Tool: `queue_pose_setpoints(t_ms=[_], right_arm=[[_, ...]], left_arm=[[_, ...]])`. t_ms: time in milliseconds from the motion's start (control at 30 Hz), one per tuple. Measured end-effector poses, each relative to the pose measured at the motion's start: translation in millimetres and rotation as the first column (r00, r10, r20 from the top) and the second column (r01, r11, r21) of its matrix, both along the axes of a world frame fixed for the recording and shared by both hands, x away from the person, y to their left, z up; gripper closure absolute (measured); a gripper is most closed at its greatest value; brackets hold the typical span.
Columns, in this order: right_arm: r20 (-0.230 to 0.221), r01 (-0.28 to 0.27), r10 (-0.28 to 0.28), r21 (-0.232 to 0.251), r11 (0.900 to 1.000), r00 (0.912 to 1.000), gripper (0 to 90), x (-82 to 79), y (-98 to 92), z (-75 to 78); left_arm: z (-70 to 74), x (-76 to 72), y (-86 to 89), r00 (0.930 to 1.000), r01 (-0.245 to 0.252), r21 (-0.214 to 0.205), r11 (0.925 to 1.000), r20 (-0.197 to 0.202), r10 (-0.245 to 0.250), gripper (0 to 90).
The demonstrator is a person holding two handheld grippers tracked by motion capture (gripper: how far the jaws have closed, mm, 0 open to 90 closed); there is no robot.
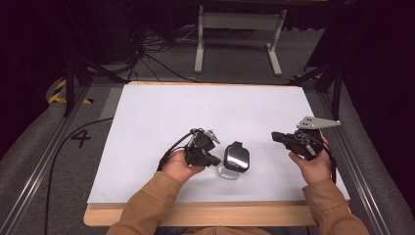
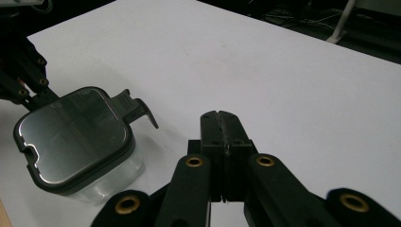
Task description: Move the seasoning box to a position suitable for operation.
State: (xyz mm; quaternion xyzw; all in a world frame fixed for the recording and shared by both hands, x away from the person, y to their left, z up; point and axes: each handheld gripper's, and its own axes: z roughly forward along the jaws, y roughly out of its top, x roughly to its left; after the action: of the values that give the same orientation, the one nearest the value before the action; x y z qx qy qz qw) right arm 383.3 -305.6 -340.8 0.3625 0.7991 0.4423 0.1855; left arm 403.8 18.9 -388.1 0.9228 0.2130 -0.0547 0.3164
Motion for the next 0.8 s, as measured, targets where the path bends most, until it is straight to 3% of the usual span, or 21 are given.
queue_pose_setpoints(t_ms=[167,333,400,533,667,733,800], right_arm=[[0.001,-0.003,0.003,-0.003,1.0000,1.0000,89.8,0.2,1.5,-0.3],[0.004,-0.002,0.002,0.000,1.0000,1.0000,89.8,-0.6,1.1,0.4],[0.003,-0.002,0.002,0.003,1.0000,1.0000,89.8,-0.4,1.0,0.4],[0.002,-0.004,0.004,-0.001,1.0000,1.0000,89.8,0.1,1.6,-0.2],[0.005,-0.005,0.005,-0.003,1.0000,1.0000,89.8,-0.2,1.3,0.0],[0.003,-0.003,0.003,0.001,1.0000,1.0000,89.9,-0.4,1.1,0.2],[0.003,-0.003,0.003,0.002,1.0000,1.0000,89.8,0.0,0.3,0.4]], left_arm=[[-2.1,-1.5,-3.5,0.9997,0.019,0.037,0.9992,-0.015,-0.018,89.4],[-5.4,4.2,2.9,0.9996,-0.015,0.094,0.9954,-0.024,0.018,88.3],[-7.3,5.8,4.2,0.9988,-0.018,0.074,0.9971,-0.043,0.021,86.8],[-7.7,4.7,2.0,0.9994,-0.021,0.096,0.9952,-0.024,0.024,86.9],[0.4,6.9,9.5,0.9990,-0.043,0.060,0.9973,-0.007,0.043,84.2],[8.9,7.5,17.6,0.9964,-0.077,0.028,0.9966,0.039,0.076,82.5],[20.3,9.6,31.2,0.9879,-0.131,-0.026,0.9911,0.081,0.132,78.8]])
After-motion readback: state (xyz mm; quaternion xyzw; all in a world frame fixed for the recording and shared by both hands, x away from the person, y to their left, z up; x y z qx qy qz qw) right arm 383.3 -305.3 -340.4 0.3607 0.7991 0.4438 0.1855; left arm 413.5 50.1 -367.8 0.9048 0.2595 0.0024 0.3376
